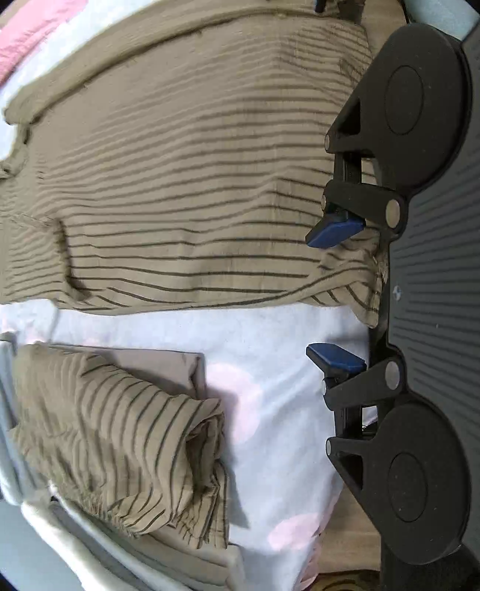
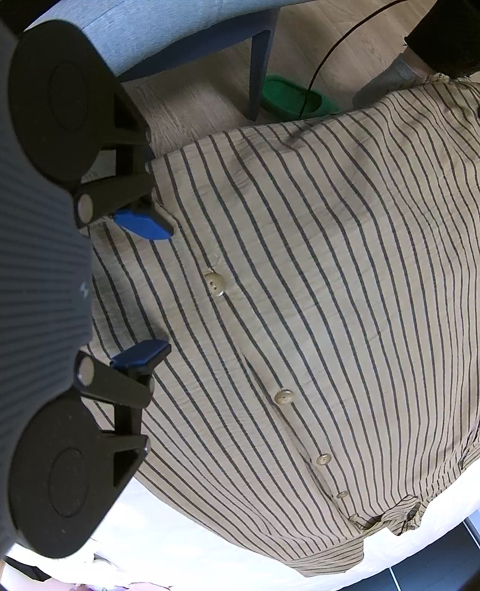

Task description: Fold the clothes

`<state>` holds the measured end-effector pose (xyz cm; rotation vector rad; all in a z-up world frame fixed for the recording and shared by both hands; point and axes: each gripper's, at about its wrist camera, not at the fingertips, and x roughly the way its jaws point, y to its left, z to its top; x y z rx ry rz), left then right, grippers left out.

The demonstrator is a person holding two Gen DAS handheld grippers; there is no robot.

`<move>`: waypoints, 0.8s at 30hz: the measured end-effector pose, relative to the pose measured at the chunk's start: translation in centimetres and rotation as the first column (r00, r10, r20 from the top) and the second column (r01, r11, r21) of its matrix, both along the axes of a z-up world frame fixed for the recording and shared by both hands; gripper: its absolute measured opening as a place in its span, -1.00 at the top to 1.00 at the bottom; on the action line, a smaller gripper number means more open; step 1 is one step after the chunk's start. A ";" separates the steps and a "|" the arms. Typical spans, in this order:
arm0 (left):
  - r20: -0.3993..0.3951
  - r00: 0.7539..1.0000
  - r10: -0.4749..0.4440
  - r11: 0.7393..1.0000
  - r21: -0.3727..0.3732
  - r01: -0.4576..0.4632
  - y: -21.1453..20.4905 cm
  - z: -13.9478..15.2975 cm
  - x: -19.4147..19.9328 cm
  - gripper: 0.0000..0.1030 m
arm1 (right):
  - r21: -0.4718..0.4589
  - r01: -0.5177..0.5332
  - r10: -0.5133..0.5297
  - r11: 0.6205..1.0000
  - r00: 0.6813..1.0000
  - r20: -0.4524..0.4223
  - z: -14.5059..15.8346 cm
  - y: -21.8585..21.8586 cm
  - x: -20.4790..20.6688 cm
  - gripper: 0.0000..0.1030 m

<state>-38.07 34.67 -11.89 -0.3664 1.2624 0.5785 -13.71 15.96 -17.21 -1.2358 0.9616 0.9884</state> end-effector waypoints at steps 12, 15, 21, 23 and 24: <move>0.108 0.989 -0.097 0.988 -0.106 0.109 -0.2 1.0 1.6 0.97 | 0.070 0.069 -0.068 0.995 0.997 -0.024 1.3 0.1 -1.0 -0.23; 0.155 0.968 -0.196 0.971 -0.107 0.214 -1.4 2.6 2.5 0.98 | 0.097 0.115 -0.112 0.989 0.993 -0.034 1.4 -0.7 -1.0 -0.23; 0.183 0.898 -0.401 0.904 -0.076 0.420 -4.5 4.6 6.2 0.98 | 0.130 0.171 -0.166 0.977 0.985 -0.043 2.4 1.0 0.2 -0.23; 0.194 0.872 -0.450 0.880 -0.068 0.470 -5.7 5.2 7.1 0.98 | 0.142 0.196 -0.192 0.970 0.980 -0.046 2.6 1.3 1.5 -0.23; 0.201 0.860 -0.469 0.869 -0.068 0.490 -6.1 5.3 7.6 0.98 | 0.150 0.211 -0.206 0.966 0.977 -0.052 2.6 1.6 2.2 -0.23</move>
